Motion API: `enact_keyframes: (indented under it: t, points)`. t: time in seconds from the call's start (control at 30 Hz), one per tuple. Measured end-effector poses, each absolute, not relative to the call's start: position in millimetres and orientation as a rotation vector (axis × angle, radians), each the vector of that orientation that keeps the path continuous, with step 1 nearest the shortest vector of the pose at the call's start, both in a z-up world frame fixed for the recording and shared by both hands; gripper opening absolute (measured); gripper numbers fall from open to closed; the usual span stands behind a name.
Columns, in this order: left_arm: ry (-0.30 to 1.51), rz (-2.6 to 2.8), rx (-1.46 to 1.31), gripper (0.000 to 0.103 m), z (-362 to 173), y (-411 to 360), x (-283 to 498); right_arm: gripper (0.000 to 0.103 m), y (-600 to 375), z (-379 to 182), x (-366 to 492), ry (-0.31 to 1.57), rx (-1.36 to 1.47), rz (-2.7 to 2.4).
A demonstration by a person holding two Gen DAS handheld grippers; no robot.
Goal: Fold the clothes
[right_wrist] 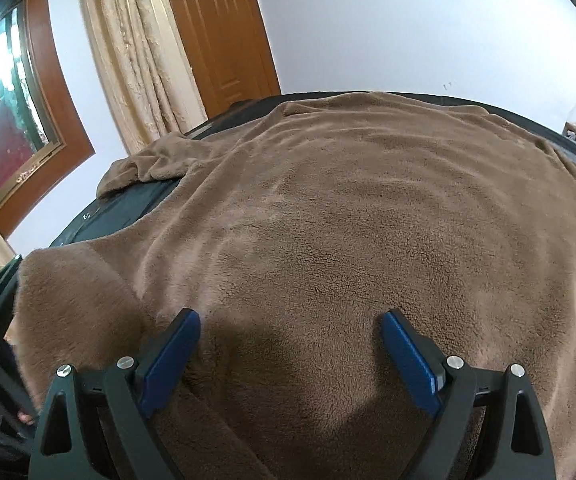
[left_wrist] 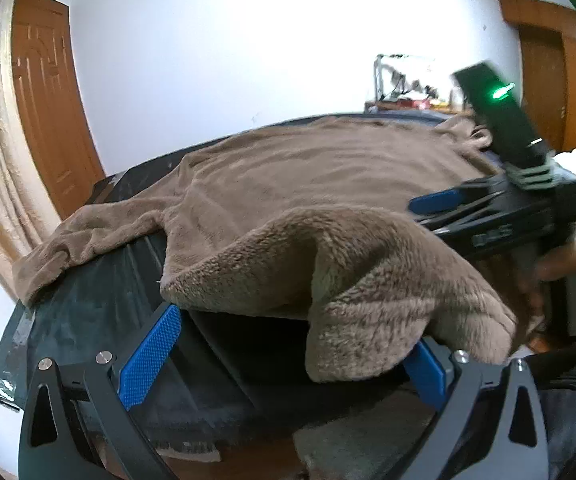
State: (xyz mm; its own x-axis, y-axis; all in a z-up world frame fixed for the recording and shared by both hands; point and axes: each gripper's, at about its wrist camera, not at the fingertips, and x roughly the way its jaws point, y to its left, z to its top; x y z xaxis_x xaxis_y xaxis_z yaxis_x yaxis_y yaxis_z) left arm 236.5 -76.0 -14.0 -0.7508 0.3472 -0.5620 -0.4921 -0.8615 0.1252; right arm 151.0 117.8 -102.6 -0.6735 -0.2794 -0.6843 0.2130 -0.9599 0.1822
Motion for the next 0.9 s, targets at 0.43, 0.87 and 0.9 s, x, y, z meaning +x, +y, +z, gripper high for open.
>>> enact_keyframes:
  t: [0.43,0.87,0.9]
  points:
    - [0.342,2.539,-0.683,0.100,-6,-58,246,0.093,119,-102,152,-0.131,1.100,-2.648]
    - [0.380,2.492,-0.996,0.038,-11,-109,287,0.093,174,-76,196,-0.013,1.010,-2.815]
    - [0.398,2.476,-1.008,0.038,-13,-112,293,0.093,183,-75,202,0.016,1.018,-2.840]
